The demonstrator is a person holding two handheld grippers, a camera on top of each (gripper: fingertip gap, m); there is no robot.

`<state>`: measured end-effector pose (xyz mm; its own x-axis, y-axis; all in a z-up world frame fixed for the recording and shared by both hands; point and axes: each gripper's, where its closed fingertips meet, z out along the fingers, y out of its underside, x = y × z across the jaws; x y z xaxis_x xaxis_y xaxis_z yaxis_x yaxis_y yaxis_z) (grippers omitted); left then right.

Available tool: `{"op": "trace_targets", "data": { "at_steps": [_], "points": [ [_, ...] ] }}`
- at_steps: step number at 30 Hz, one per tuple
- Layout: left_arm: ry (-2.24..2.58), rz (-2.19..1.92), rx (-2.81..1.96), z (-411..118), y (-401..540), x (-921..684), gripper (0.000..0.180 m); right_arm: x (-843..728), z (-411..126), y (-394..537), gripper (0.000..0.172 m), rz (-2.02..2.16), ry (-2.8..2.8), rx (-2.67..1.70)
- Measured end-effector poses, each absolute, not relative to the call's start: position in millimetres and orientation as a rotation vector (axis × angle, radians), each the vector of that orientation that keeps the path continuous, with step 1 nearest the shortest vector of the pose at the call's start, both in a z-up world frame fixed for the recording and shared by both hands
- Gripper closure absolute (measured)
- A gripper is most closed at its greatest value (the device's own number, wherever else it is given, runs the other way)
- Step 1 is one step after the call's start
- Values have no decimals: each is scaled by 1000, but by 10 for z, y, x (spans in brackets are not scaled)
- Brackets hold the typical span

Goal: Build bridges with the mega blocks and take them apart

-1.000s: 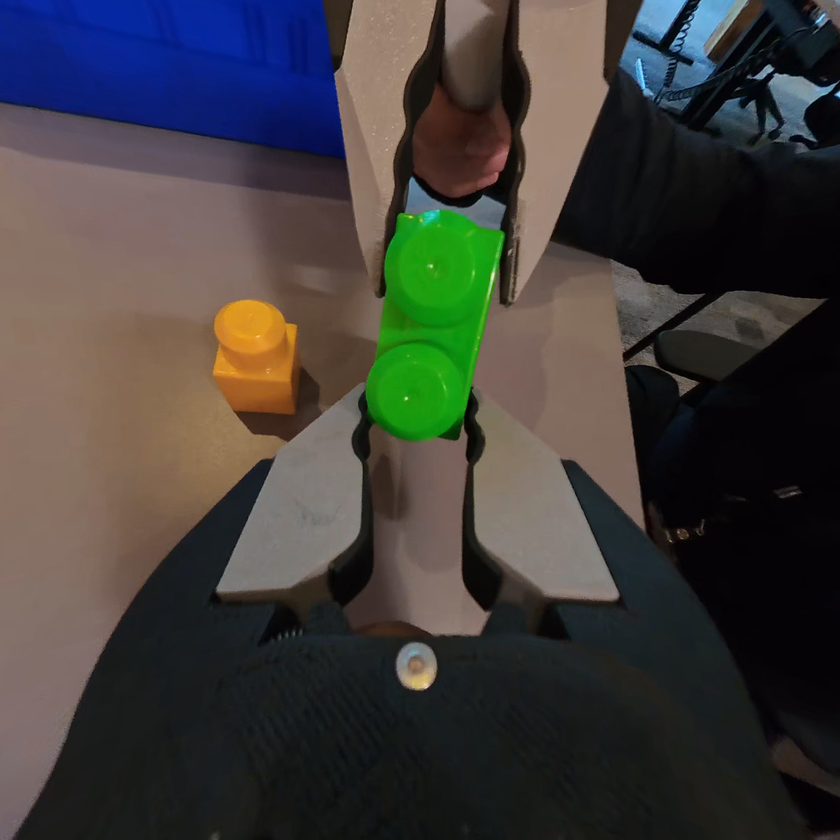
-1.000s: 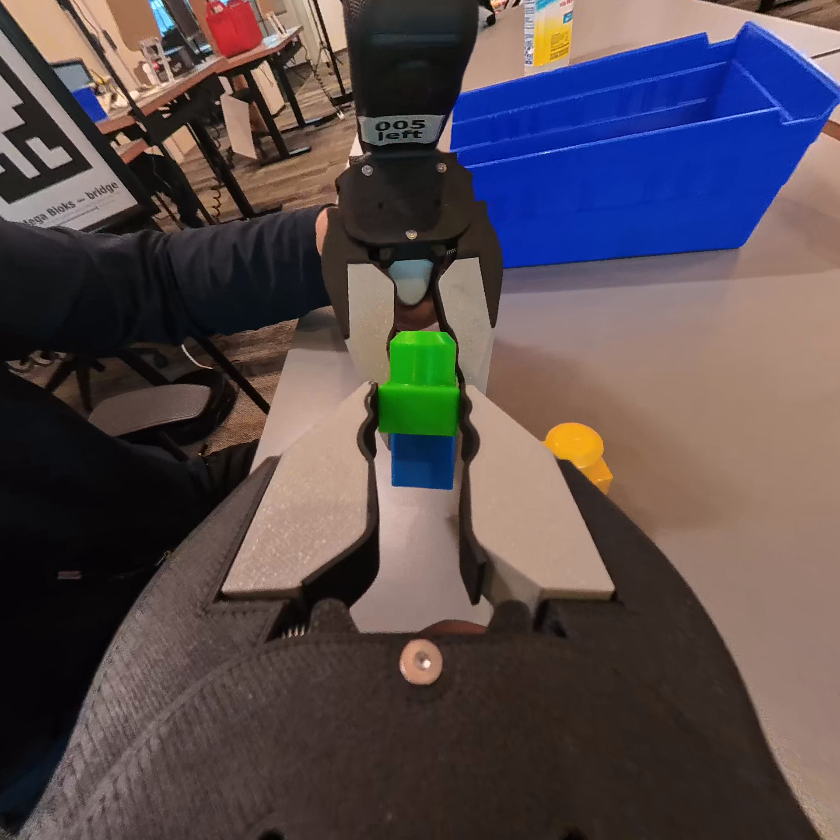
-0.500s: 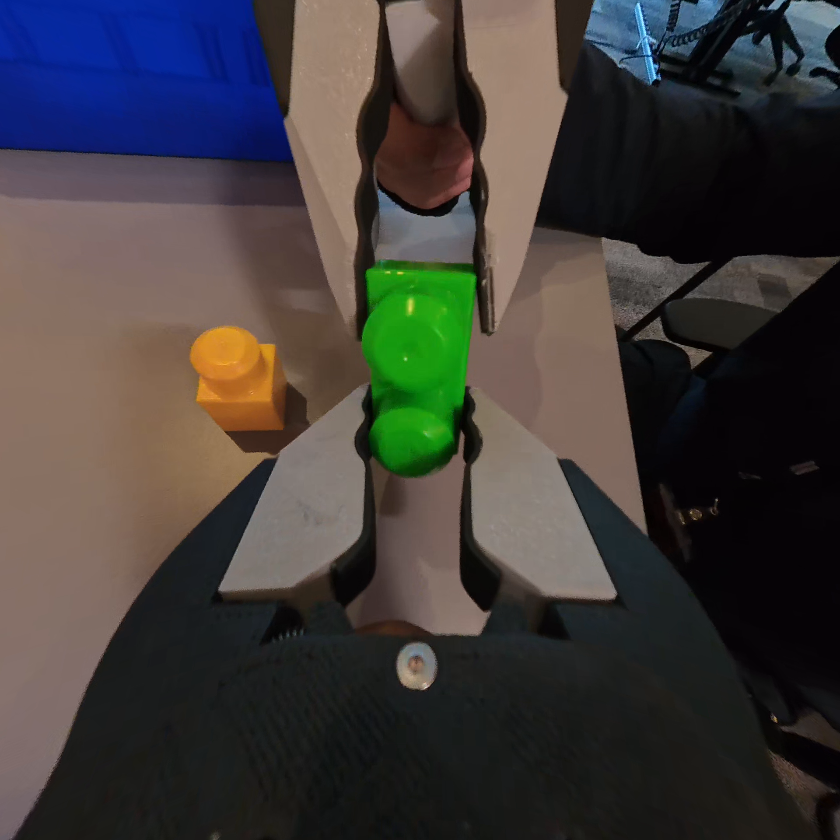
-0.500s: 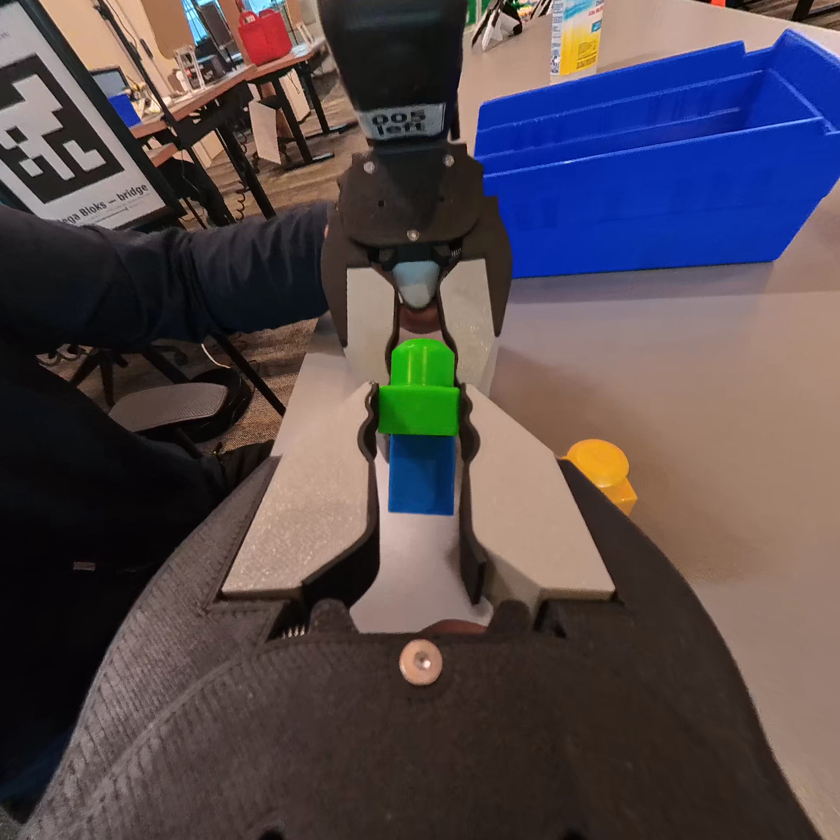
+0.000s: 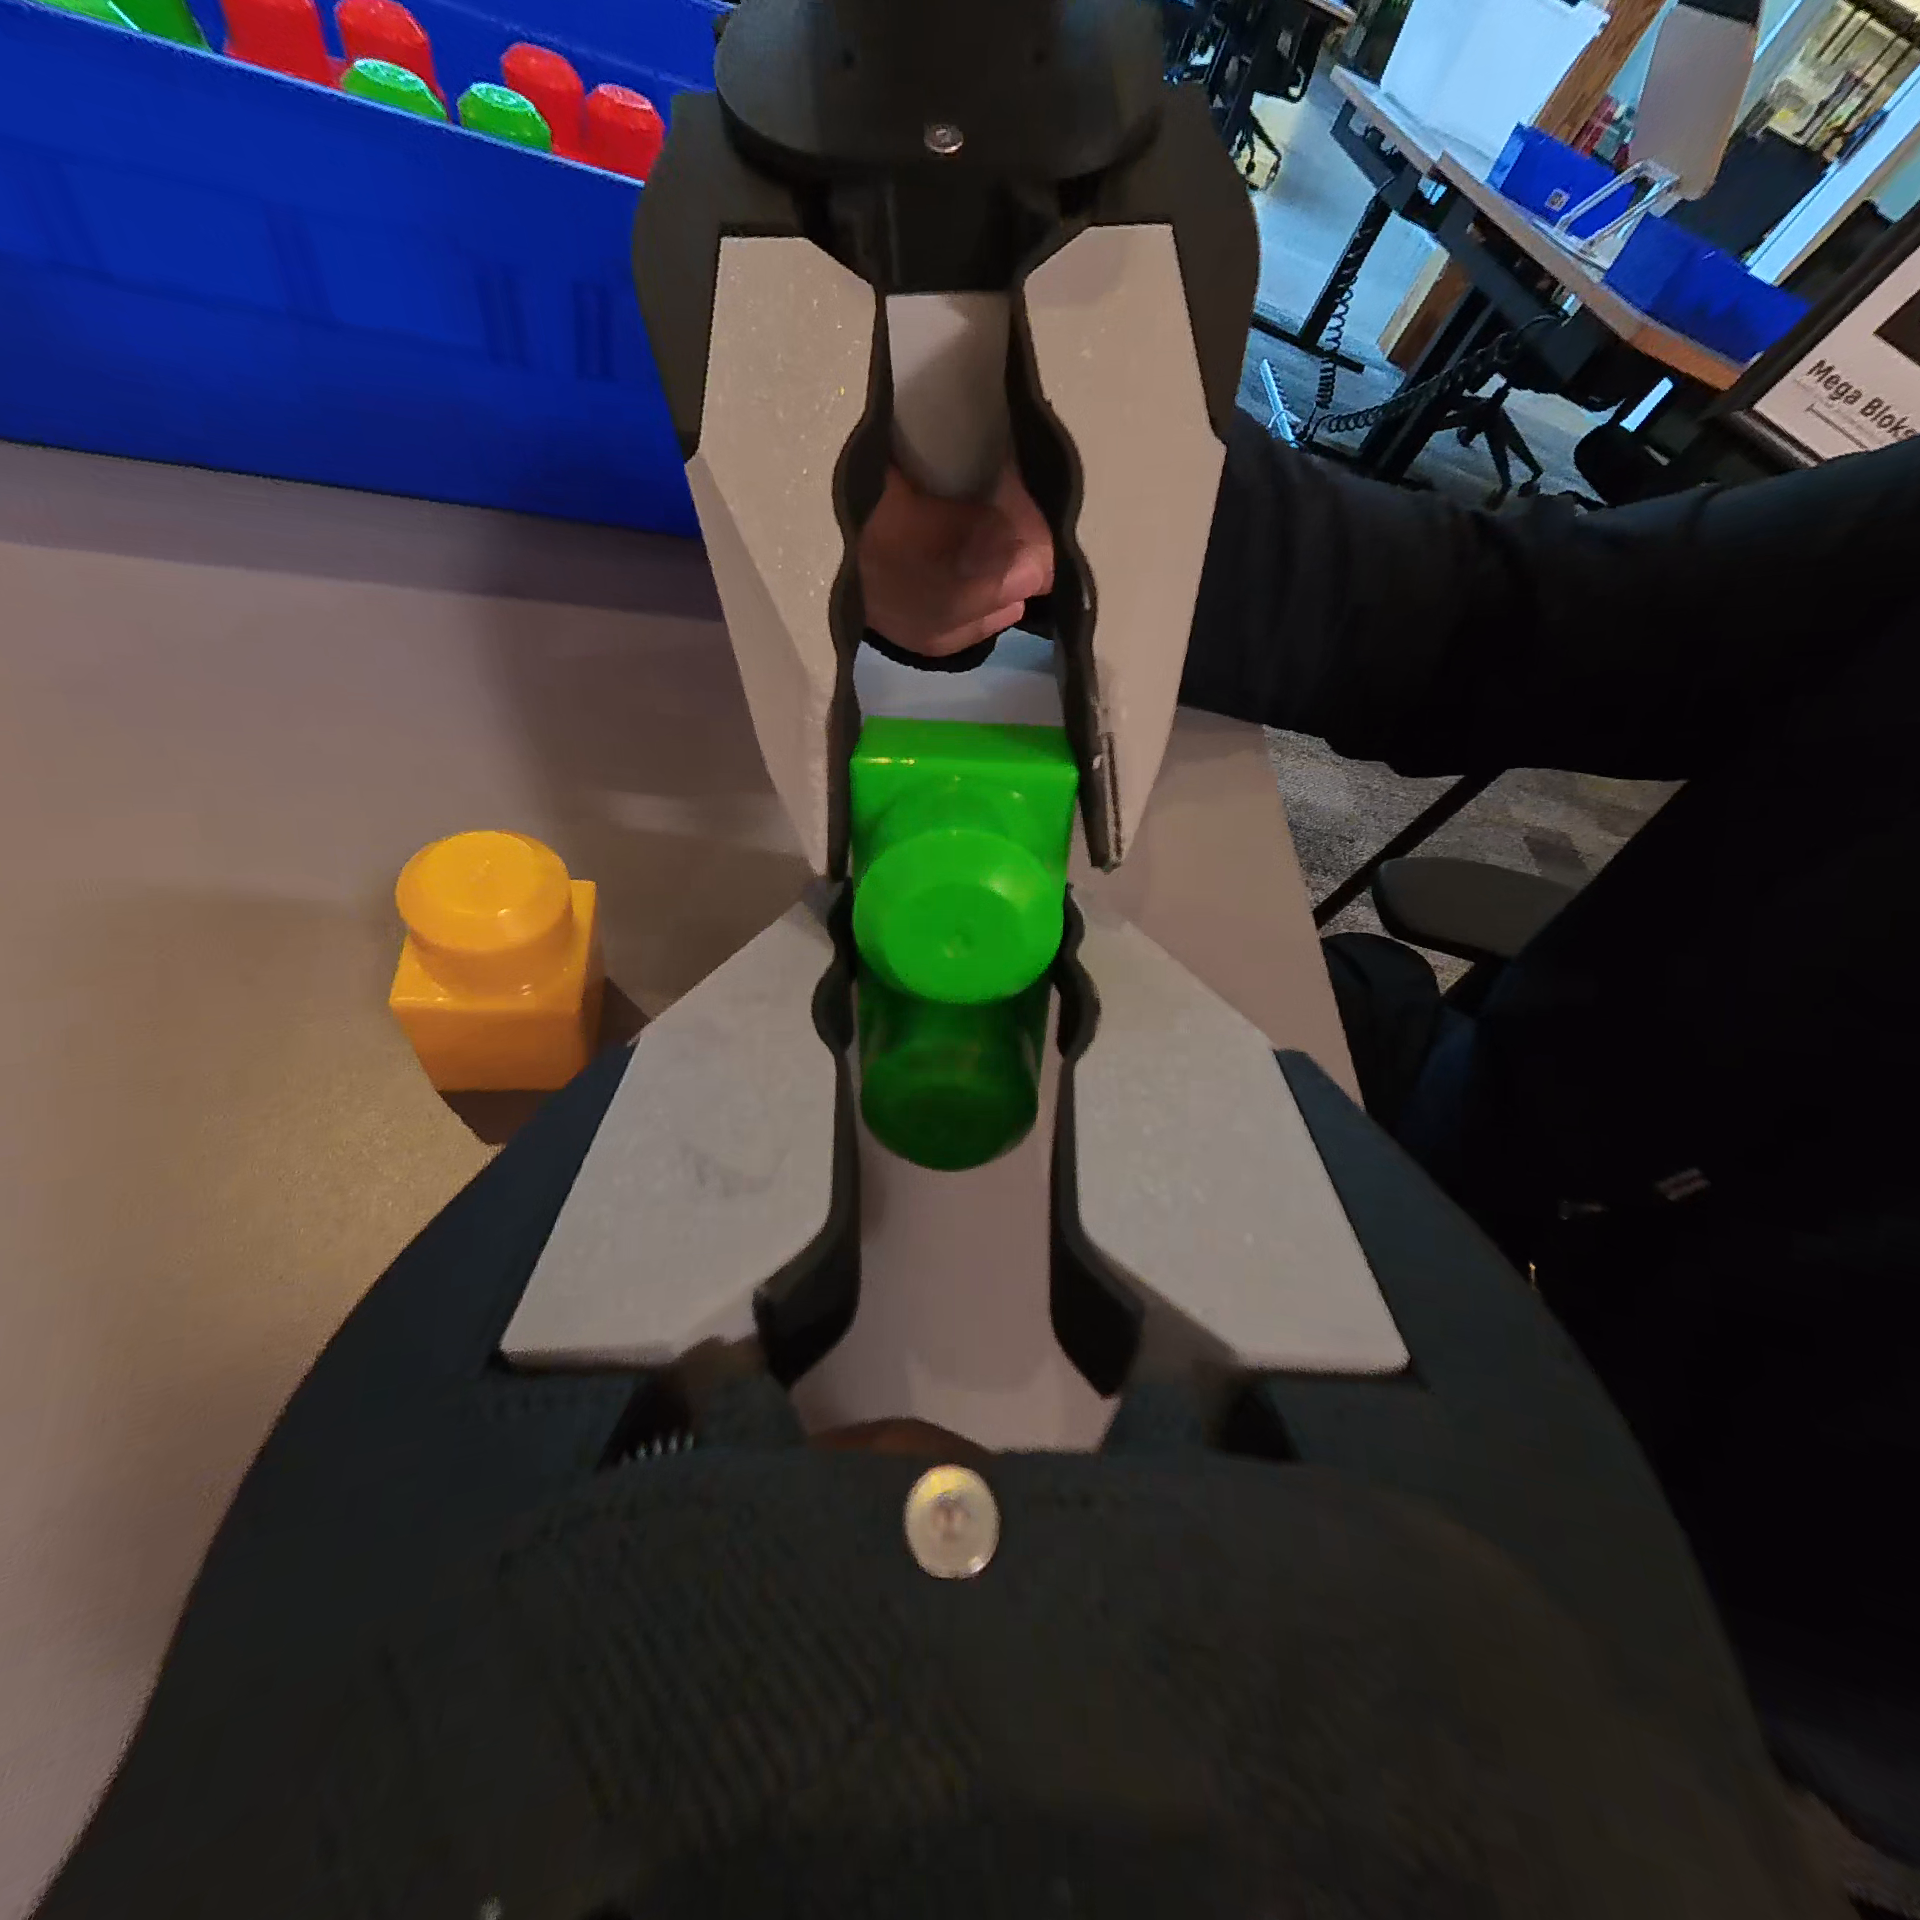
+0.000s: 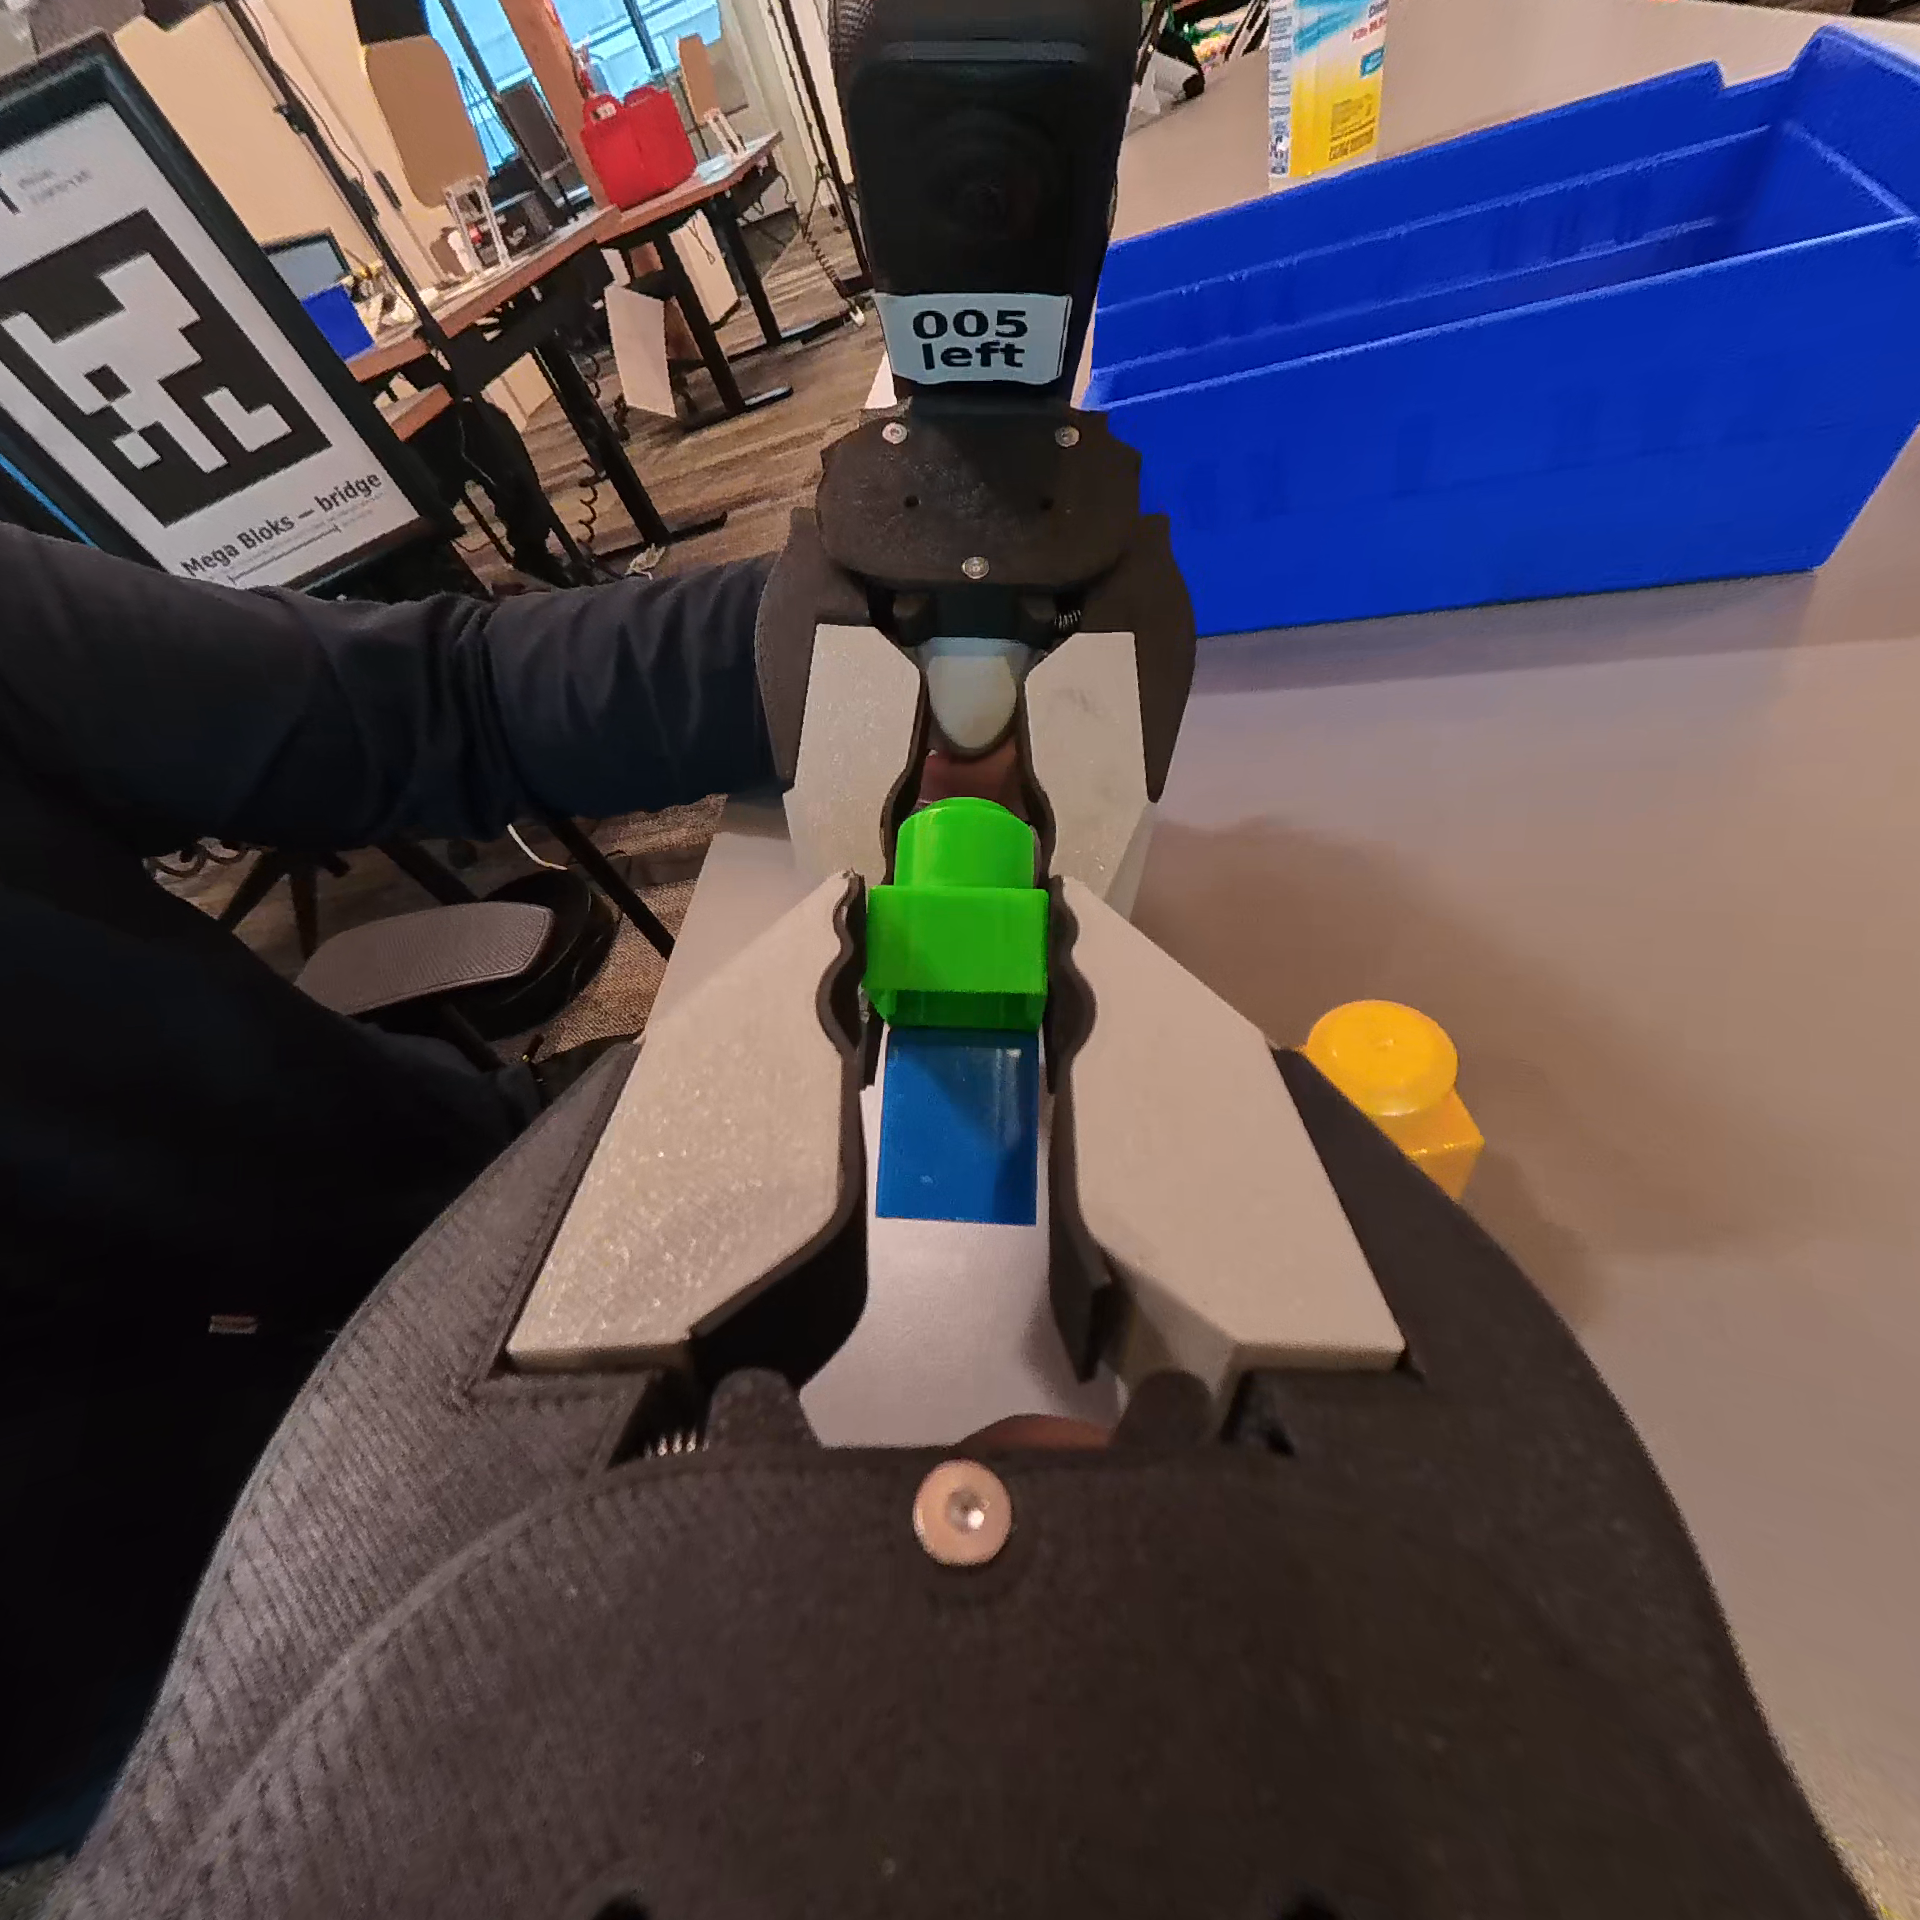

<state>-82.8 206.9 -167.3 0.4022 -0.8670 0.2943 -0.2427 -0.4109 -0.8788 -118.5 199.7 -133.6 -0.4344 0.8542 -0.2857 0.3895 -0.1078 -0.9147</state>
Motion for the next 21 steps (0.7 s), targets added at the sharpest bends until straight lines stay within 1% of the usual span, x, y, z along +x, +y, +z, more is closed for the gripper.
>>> {"op": "trace_targets", "data": {
  "at_steps": [6,9,21],
  "points": [
    [942,-1025,-1895,-1703,2055,-856,140,-1159,-1232,2033,141,1619,-1717,-1347],
    [944,-1027,-1878,-1682,2051,-839,145,-1167,-1250,2029,141,1610,-1724,-1350],
    [953,-973,-1888,-1736,2048,-934,146,-1210,-1305,2044,141,1624,-1708,-1385]
  ]
}}
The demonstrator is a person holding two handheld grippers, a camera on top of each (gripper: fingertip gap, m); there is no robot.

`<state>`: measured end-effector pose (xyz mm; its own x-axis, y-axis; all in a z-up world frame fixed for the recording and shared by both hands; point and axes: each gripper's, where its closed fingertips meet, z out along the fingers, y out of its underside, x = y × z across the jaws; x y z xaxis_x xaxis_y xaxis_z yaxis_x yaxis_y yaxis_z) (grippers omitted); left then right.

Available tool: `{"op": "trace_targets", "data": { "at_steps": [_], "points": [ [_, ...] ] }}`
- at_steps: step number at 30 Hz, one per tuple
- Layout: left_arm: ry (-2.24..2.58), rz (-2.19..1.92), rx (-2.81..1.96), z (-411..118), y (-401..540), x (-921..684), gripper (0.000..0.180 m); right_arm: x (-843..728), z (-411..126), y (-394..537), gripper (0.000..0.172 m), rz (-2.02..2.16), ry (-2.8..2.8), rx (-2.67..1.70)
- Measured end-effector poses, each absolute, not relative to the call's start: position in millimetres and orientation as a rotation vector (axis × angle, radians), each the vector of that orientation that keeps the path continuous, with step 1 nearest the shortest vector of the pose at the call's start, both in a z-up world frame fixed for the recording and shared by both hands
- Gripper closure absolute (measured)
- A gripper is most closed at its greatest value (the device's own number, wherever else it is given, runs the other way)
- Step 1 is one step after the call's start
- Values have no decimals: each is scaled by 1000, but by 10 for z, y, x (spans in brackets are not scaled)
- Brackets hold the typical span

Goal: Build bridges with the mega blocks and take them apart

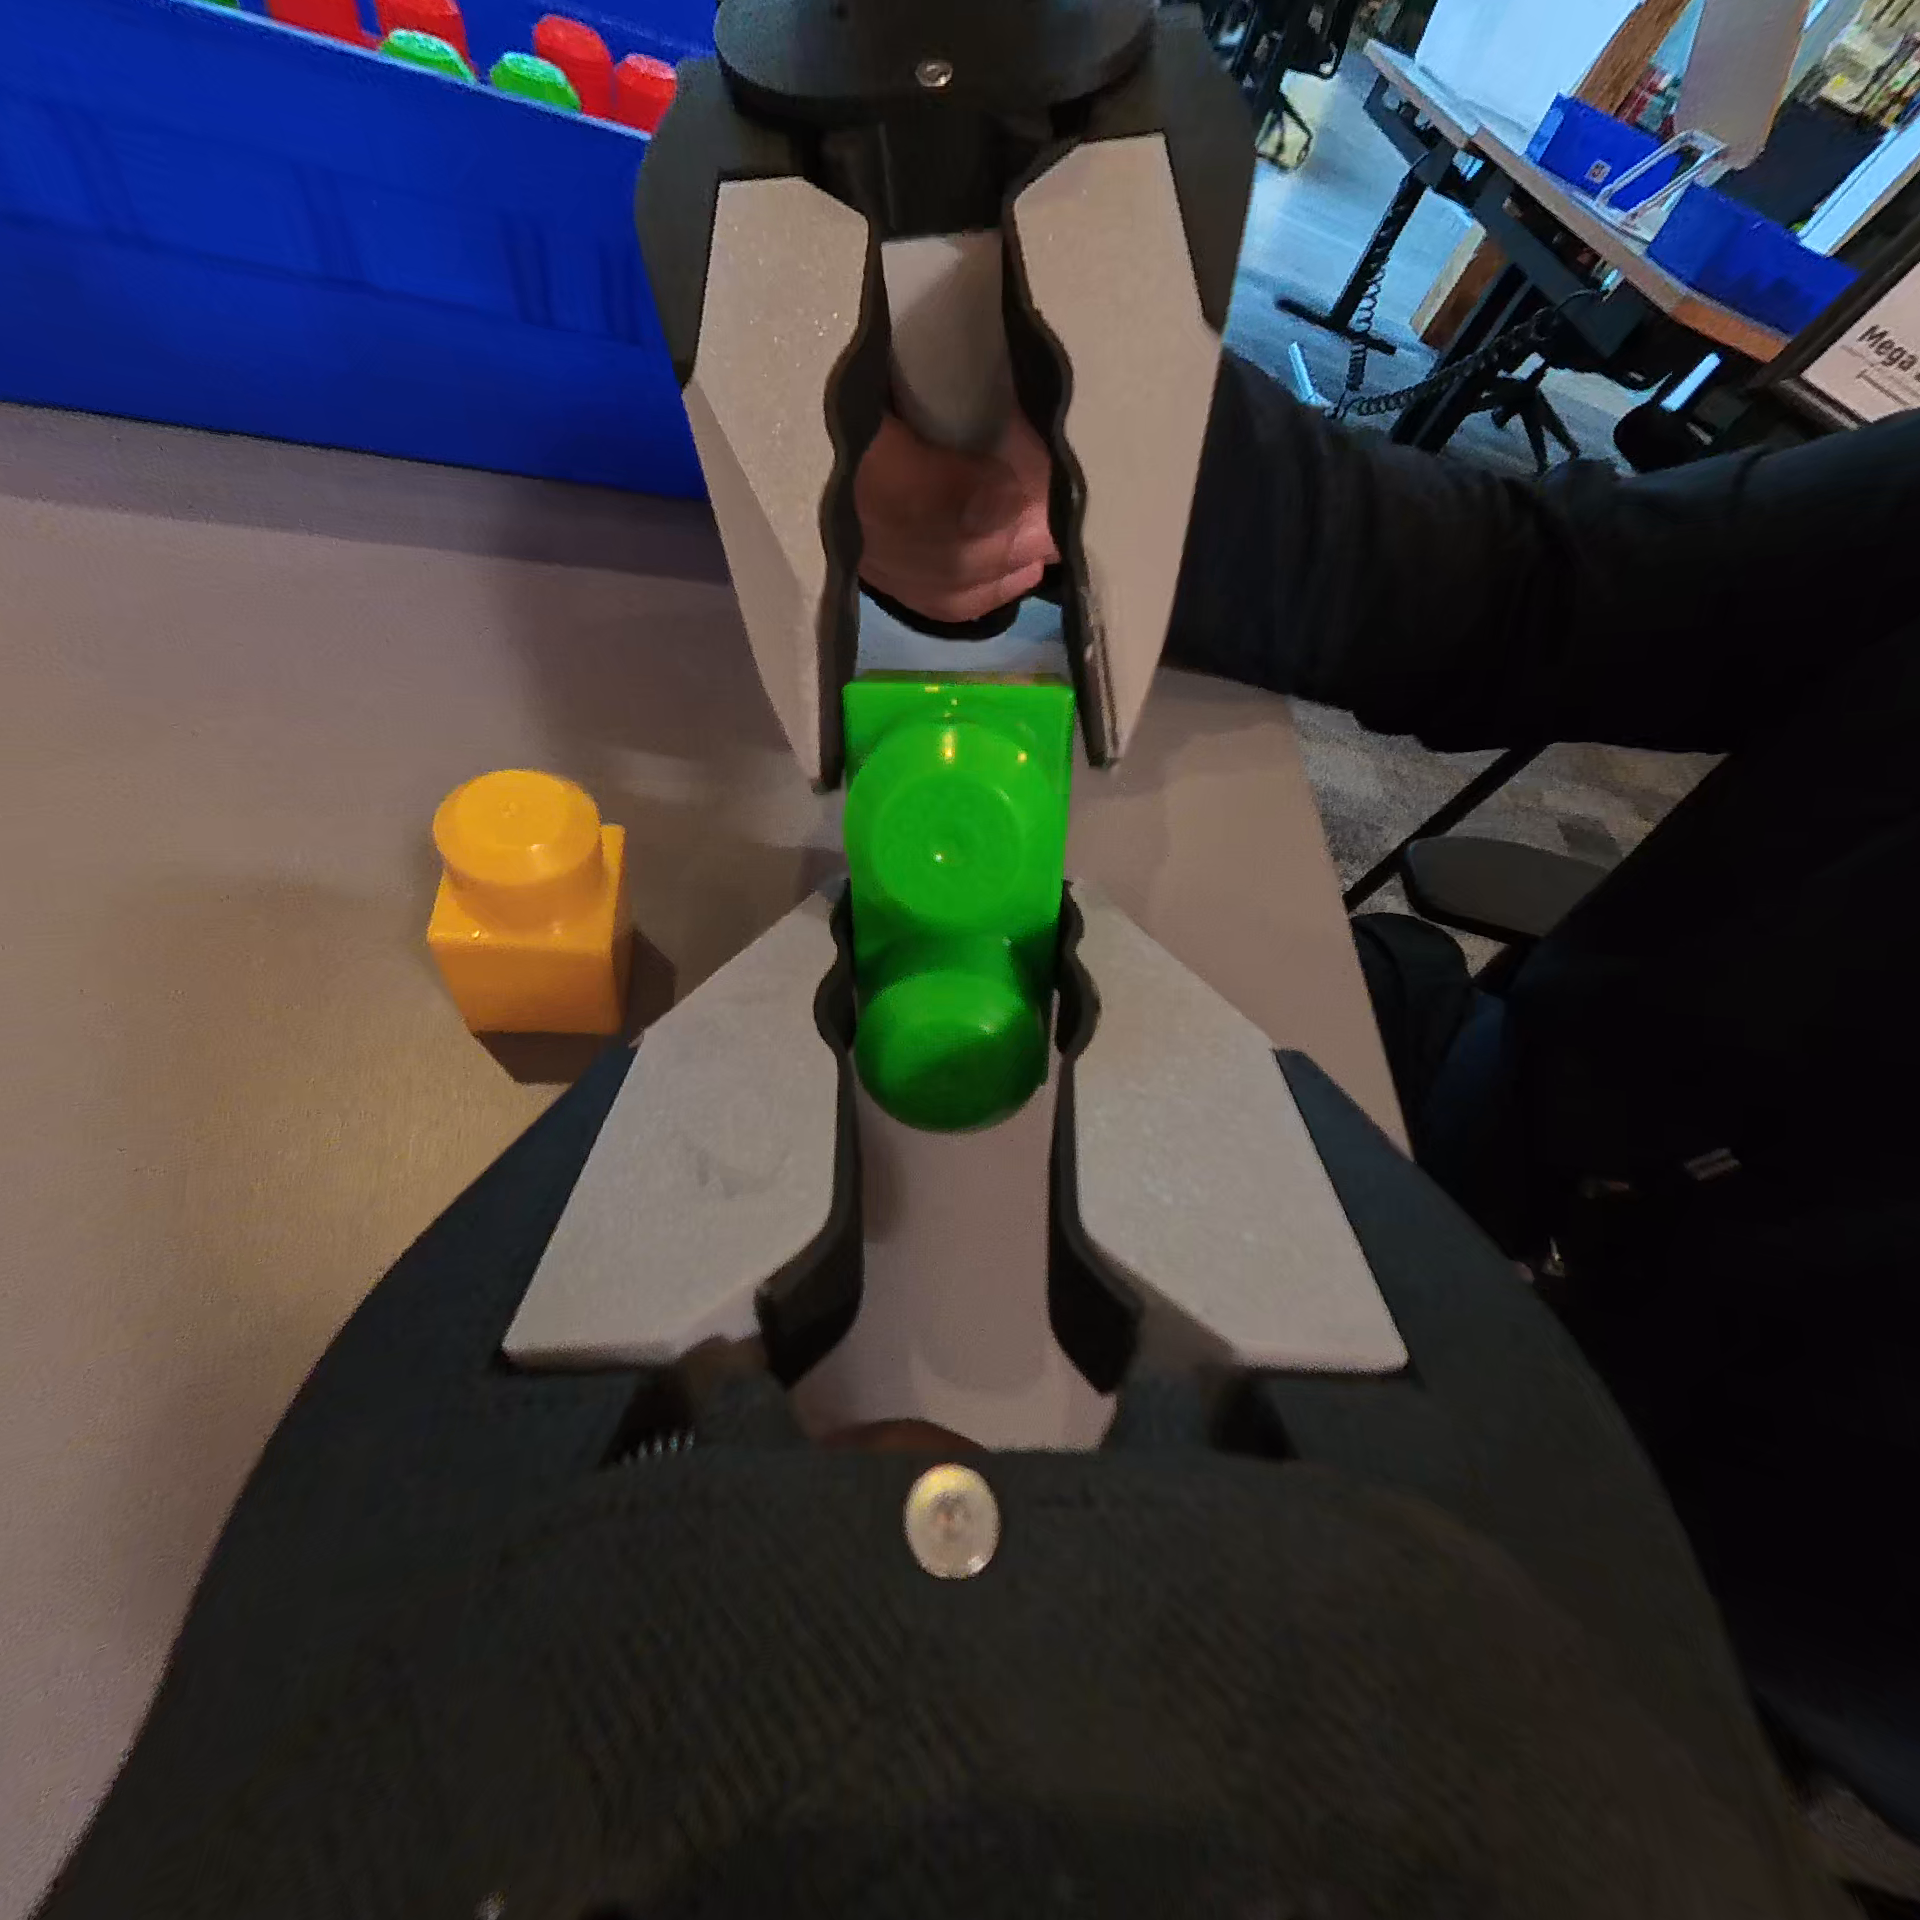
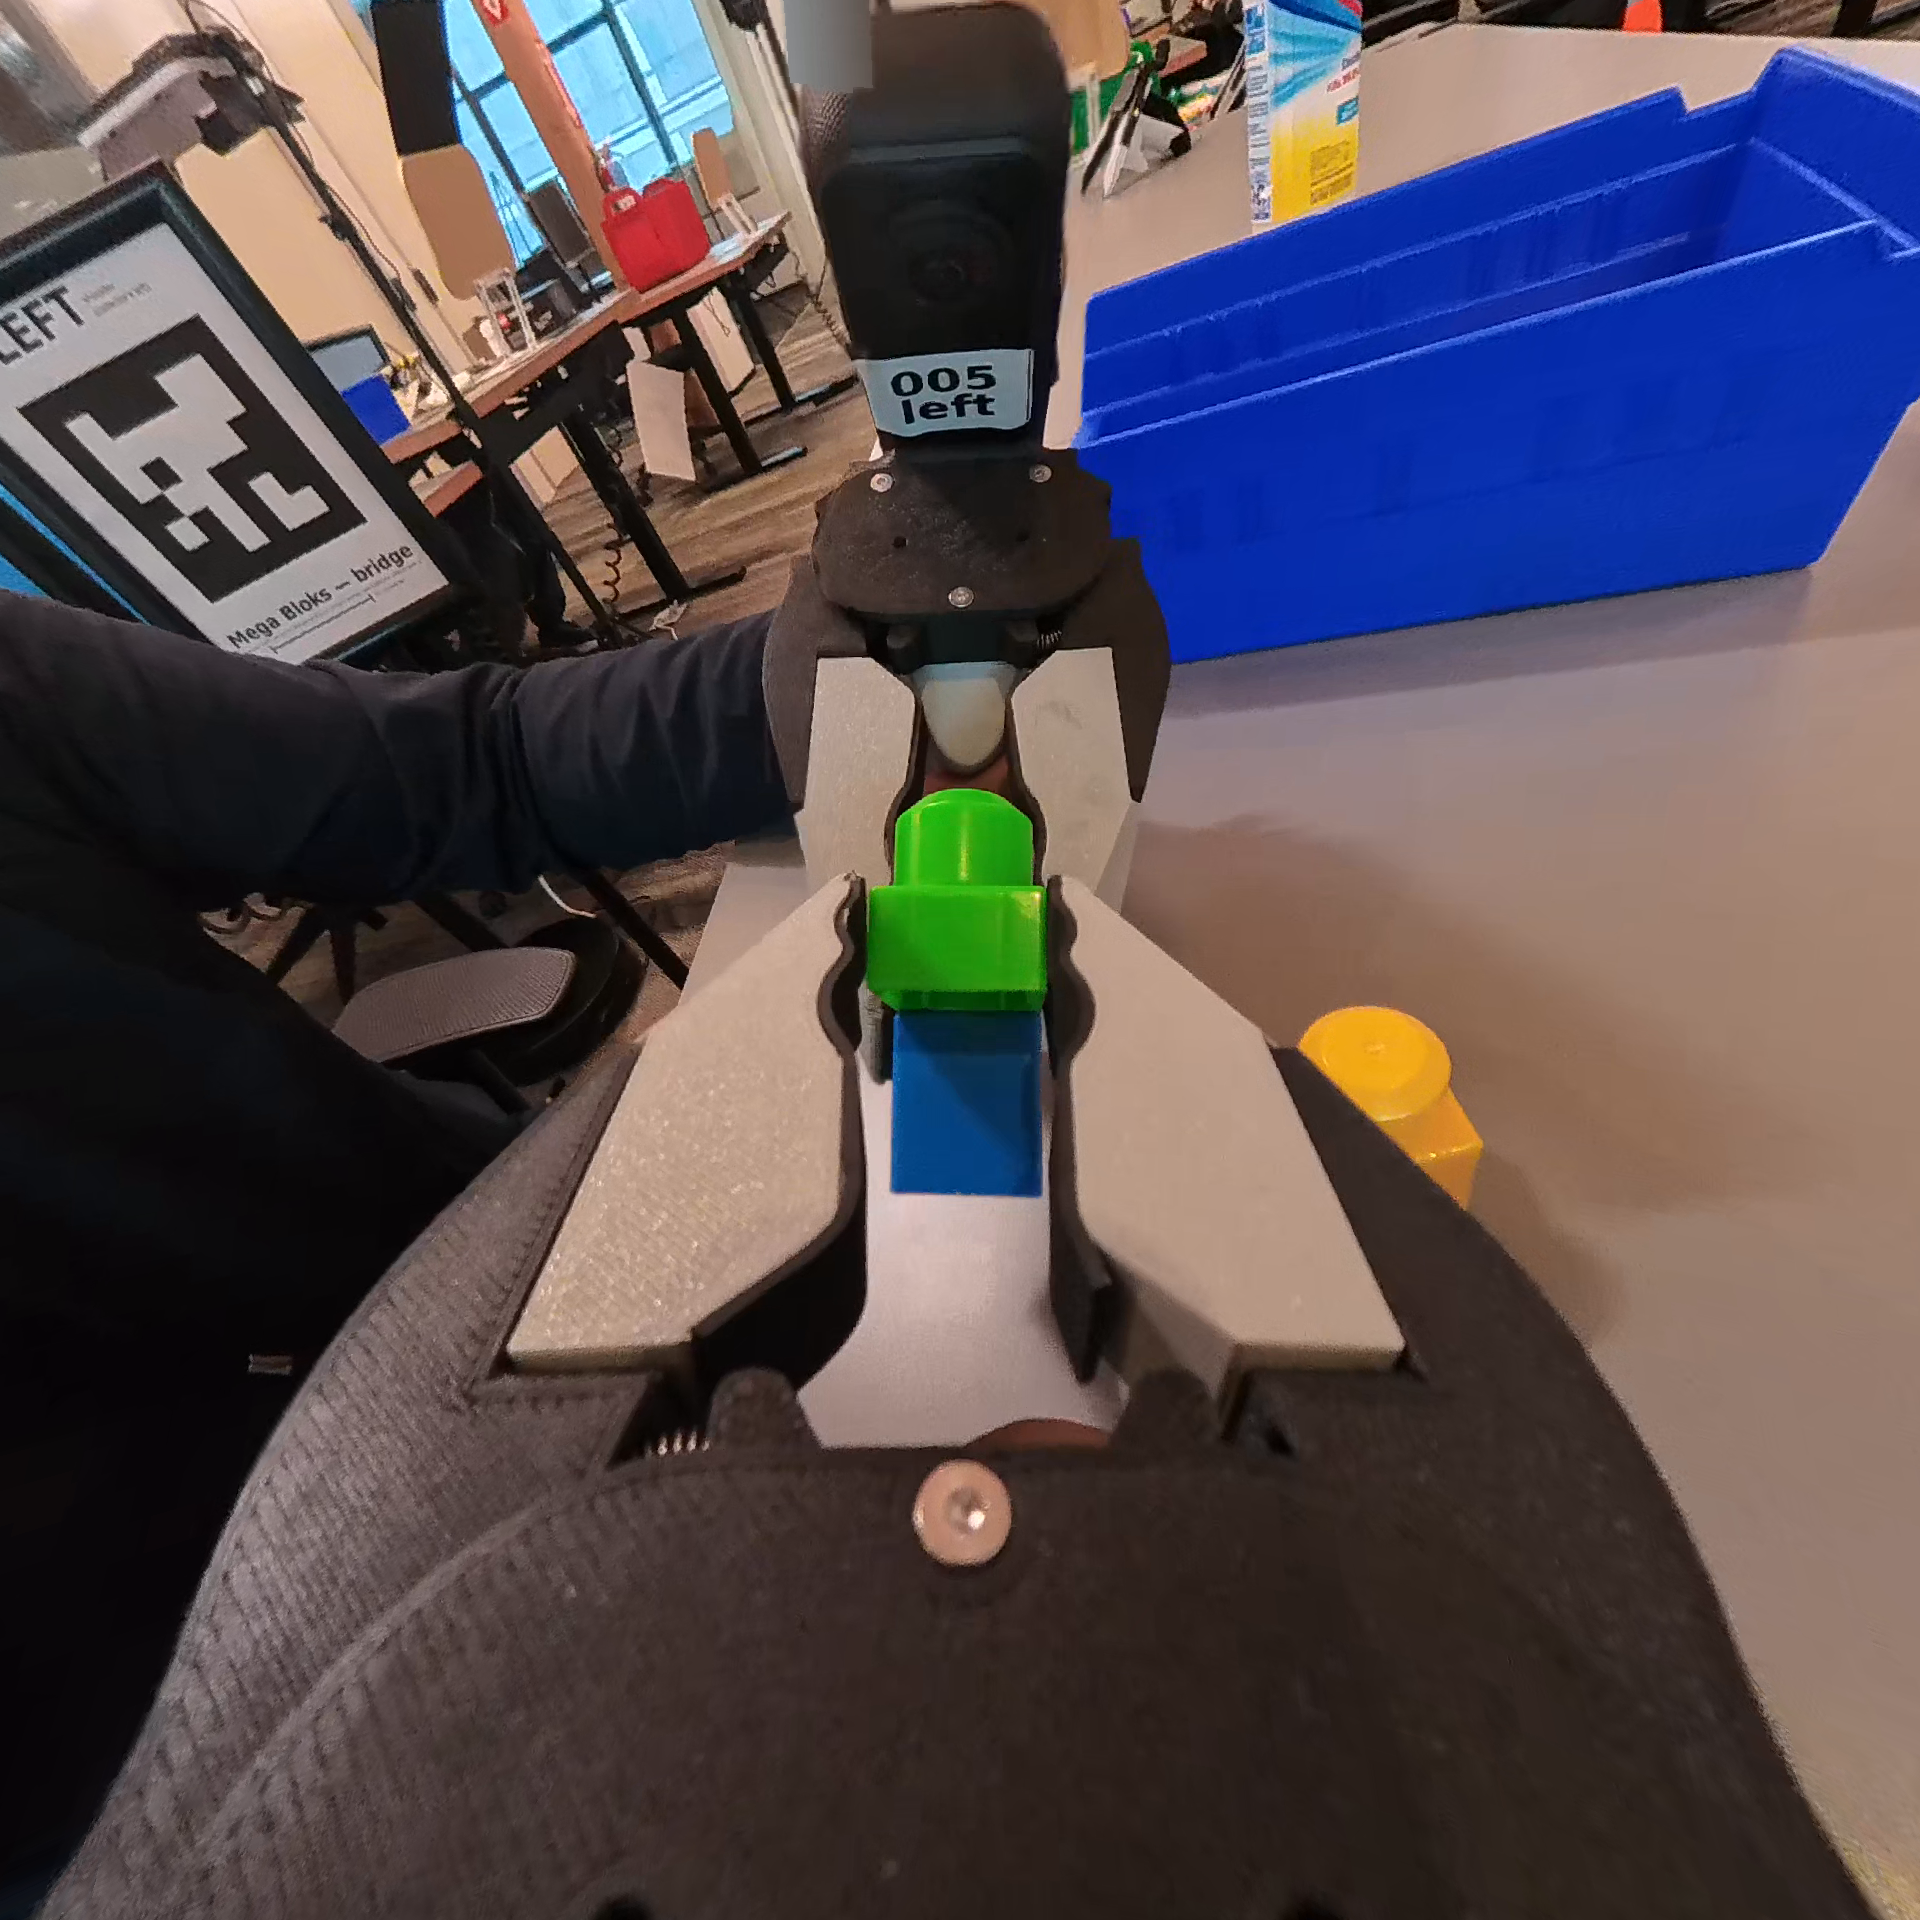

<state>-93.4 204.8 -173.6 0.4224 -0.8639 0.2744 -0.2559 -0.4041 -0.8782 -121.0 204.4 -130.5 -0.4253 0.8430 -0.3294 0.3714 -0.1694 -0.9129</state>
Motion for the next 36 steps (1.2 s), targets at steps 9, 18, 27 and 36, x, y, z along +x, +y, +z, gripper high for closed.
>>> {"op": "trace_targets", "data": {
  "at_steps": [9,18,27,36],
  "points": [
    [762,-1048,-1740,-1439,2051,-1452,147,-1228,-1327,2484,126,1454,-1528,-1507],
    [616,-1061,-1620,-1188,2108,-1707,147,-1154,-2065,2721,126,773,-1774,-1677],
    [602,-1040,-1629,-1176,2126,-1717,147,-1323,-2295,2870,120,673,-1759,-1704],
    [560,-1076,-1587,-1082,2116,-1802,147,-1434,-2285,2774,138,812,-1852,-1627]
  ]
}}
